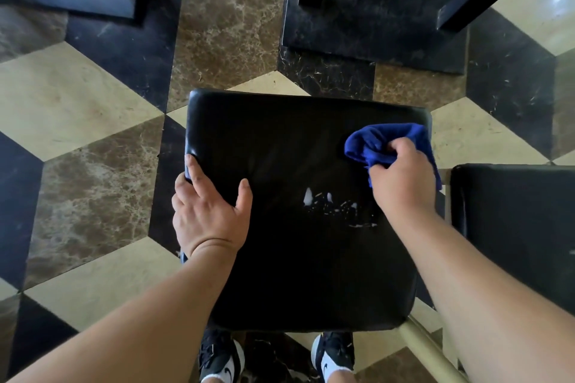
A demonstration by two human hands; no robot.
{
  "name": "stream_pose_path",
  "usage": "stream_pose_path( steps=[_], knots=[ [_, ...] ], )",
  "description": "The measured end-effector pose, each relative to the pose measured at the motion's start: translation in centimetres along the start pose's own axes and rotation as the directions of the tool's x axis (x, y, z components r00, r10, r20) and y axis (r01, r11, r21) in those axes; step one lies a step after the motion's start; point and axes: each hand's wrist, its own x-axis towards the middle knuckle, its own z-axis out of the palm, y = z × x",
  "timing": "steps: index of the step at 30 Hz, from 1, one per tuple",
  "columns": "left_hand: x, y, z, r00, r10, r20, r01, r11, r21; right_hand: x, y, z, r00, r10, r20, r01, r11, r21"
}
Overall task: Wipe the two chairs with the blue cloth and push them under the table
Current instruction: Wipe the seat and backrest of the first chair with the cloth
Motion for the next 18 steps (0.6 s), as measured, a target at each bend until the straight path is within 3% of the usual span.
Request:
stream_pose_path(
  steps=[6,11,14,18],
  knots=[
    [0.1,0.1,-0.2,1.000,-0.001,0.012,0.001,1.000,-0.012,-3.8,-8.2,5.6,0.966,-0.181,0.183,0.174,0.983,0.053],
    [0.3,-0.2,-0.4,0.999,0.009,0.033,-0.007,0.999,-0.045,-7.6,-14.2,9.6,0.877,-0.355,0.323,0.334,0.935,0.123],
    [0.3,-0.3,-0.5,0.999,0.004,0.043,-0.001,0.998,-0.063,-8.0,-14.9,10.0,0.835,-0.404,0.374,0.373,0.915,0.155],
    [0.1,-0.3,-0.1,1.000,0.007,0.021,-0.006,0.999,-0.047,-7.3,-12.9,9.1,0.835,-0.396,0.382,0.374,0.918,0.135]
  ],
)
